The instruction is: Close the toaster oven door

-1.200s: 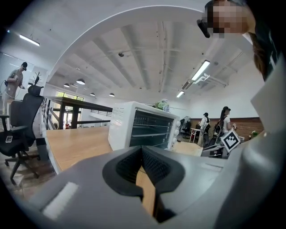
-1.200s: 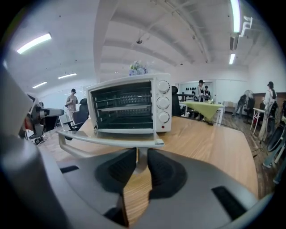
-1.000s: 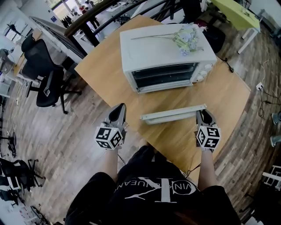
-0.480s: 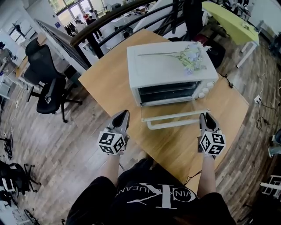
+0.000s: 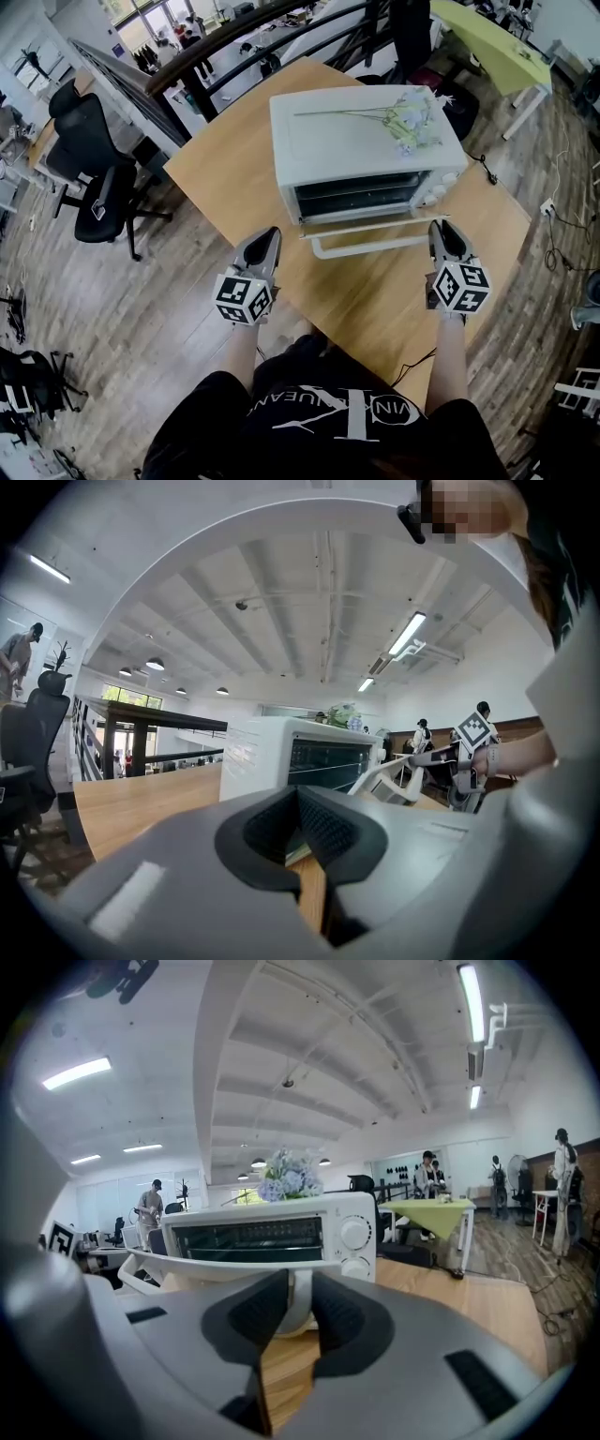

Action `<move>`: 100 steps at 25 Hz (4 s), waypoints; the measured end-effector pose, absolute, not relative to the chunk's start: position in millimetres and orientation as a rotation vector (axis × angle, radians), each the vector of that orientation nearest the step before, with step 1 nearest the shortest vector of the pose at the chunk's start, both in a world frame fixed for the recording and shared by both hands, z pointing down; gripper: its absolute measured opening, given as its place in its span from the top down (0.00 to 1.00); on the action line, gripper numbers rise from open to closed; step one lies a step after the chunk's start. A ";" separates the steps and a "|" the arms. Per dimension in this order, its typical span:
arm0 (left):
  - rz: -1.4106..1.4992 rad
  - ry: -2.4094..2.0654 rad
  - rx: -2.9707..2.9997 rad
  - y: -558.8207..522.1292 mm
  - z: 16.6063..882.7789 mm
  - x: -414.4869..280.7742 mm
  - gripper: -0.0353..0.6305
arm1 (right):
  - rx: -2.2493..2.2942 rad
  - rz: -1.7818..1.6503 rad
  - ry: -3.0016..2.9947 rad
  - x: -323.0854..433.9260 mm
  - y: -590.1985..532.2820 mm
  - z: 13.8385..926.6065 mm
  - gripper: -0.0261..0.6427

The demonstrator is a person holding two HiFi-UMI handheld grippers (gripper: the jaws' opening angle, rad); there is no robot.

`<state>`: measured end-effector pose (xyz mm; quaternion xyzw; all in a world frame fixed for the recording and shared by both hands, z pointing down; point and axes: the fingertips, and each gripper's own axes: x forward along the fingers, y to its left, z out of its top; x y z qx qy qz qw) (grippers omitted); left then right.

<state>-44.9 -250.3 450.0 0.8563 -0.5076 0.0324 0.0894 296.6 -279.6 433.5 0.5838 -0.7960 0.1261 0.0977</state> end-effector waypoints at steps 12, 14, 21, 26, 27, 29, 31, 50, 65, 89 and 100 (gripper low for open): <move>0.089 -1.530 2.569 -256.8 441.7 -39.8 0.93 | 1.776 0.353 -2.378 294.3 -299.8 416.0 0.85; 0.087 -1.528 2.571 -257.1 441.6 -39.2 0.93 | 1.778 0.355 -2.384 293.1 -304.0 414.4 0.85; 0.086 -1.518 2.580 -257.3 440.1 -33.7 0.93 | 1.791 0.372 -2.400 293.2 -313.8 409.6 0.85; 0.089 -1.517 2.574 -256.1 439.4 -36.0 0.93 | 1.814 0.367 -2.407 291.0 -320.6 404.9 0.85; 0.090 -1.517 2.573 -256.1 439.2 -36.4 0.93 | 1.822 0.366 -2.408 290.7 -322.4 403.6 0.85; 0.092 -1.516 2.573 -256.1 438.7 -36.3 0.93 | 1.841 0.363 -2.412 290.3 -325.9 400.4 0.85; 0.094 -1.513 2.572 -255.7 439.0 -35.9 0.93 | 1.859 0.361 -2.414 290.1 -328.8 398.1 0.85; 0.102 -1.531 2.555 -269.1 443.1 -55.9 0.93 | 1.927 0.305 -2.445 288.5 -351.6 392.2 0.85; 0.075 -1.557 2.500 -268.3 443.7 -73.3 0.93 | 1.994 0.194 -2.442 284.1 -360.3 384.0 0.85; 0.054 -1.533 2.546 -258.2 433.9 -49.3 0.93 | 1.827 0.006 -2.482 274.6 -320.5 363.9 0.92; 0.047 -1.521 2.564 -249.3 428.7 -34.9 0.93 | 1.755 -0.030 -2.461 275.2 -288.8 373.2 0.92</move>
